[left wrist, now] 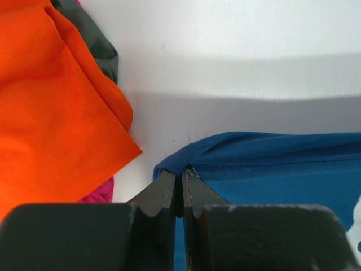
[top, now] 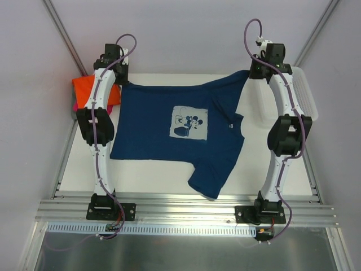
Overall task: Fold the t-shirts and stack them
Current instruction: Fold the flattened tshirt in 1/3 of the way
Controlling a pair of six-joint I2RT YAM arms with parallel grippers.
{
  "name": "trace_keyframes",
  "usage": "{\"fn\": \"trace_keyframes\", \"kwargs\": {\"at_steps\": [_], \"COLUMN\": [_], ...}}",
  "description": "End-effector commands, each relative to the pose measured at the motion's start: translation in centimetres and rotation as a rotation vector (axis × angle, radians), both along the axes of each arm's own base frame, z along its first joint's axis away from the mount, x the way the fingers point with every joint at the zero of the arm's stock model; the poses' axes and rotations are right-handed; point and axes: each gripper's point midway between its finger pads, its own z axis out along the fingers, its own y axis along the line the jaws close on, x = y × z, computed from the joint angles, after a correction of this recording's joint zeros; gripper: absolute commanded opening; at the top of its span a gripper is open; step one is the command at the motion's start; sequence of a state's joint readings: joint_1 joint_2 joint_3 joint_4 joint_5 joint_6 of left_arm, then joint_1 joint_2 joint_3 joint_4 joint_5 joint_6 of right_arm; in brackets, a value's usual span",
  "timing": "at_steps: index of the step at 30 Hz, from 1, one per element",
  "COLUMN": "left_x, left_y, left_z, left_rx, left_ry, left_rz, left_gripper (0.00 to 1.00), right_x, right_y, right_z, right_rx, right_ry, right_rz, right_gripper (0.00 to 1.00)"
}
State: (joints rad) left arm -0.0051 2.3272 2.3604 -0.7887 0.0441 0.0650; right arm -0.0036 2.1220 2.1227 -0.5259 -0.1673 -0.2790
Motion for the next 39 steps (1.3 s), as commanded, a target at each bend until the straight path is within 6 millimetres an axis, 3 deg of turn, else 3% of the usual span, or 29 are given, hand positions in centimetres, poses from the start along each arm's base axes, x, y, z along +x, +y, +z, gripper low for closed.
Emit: {"fn": "trace_keyframes", "kwargs": {"at_steps": [1,7,8,13,18,20,21,22,25,26,28,29,31,32,39], "left_x": [2.0,2.8,2.9,2.9,0.9,-0.6,-1.1,-1.6,-3.0,-3.7,-4.3,-5.0,-5.8,-6.5,-8.8], "left_y": [1.6,2.0,2.4,2.3,1.4,1.0,1.1,1.1,1.4,1.6,1.8,2.0,2.3,2.3,3.0], "left_z": [2.8,4.8,6.1,9.6,12.8,13.0,12.7,12.6,10.8,9.8,8.9,8.0,6.9,5.8,2.1], "left_rx": [0.055,0.079,0.085,0.071,0.041,0.021,0.022,0.022,0.023,0.014,0.005,0.004,-0.002,-0.007,-0.036], "left_ry": [-0.108,-0.171,-0.203,-0.286,-0.328,-0.311,-0.301,-0.293,-0.239,-0.211,-0.188,-0.161,-0.130,-0.097,0.020], "left_rz": [0.004,0.027,0.040,0.030,-0.010,-0.043,-0.052,-0.061,-0.099,-0.105,-0.116,-0.114,-0.113,-0.118,-0.074], "left_gripper": [0.00,0.00,0.00,0.00,0.00,0.00,0.00,0.00,0.00,0.00,0.00,0.00,0.00,0.00,0.00], "right_x": [2.2,1.5,0.9,0.1,-2.2,-3.7,-4.8,-5.5,-7.8,-8.5,-9.9,-10.6,-12.1,-12.9,-15.9], "right_y": [0.1,2.0,2.2,3.1,5.1,6.4,7.0,7.5,9.0,9.2,10.0,10.2,11.0,11.3,12.8], "right_z": [4.5,6.3,6.0,9.6,12.5,11.7,12.8,11.6,11.3,9.8,9.4,7.7,6.9,5.6,2.1], "right_rx": [-0.031,-0.042,-0.034,-0.020,-0.001,0.017,0.020,0.031,0.049,0.051,0.072,0.079,0.091,0.097,0.092], "right_ry": [-0.149,-0.196,-0.188,-0.260,-0.288,-0.254,-0.268,-0.236,-0.202,-0.159,-0.130,-0.085,-0.053,-0.011,0.082], "right_rz": [0.036,0.112,0.125,0.162,0.228,0.265,0.280,0.299,0.357,0.369,0.396,0.405,0.429,0.437,0.489], "right_gripper": [0.01,0.01,0.01,0.01,0.01,0.01,0.01,0.01,0.01,0.01,0.00,0.01,0.01,0.01,0.01]}}
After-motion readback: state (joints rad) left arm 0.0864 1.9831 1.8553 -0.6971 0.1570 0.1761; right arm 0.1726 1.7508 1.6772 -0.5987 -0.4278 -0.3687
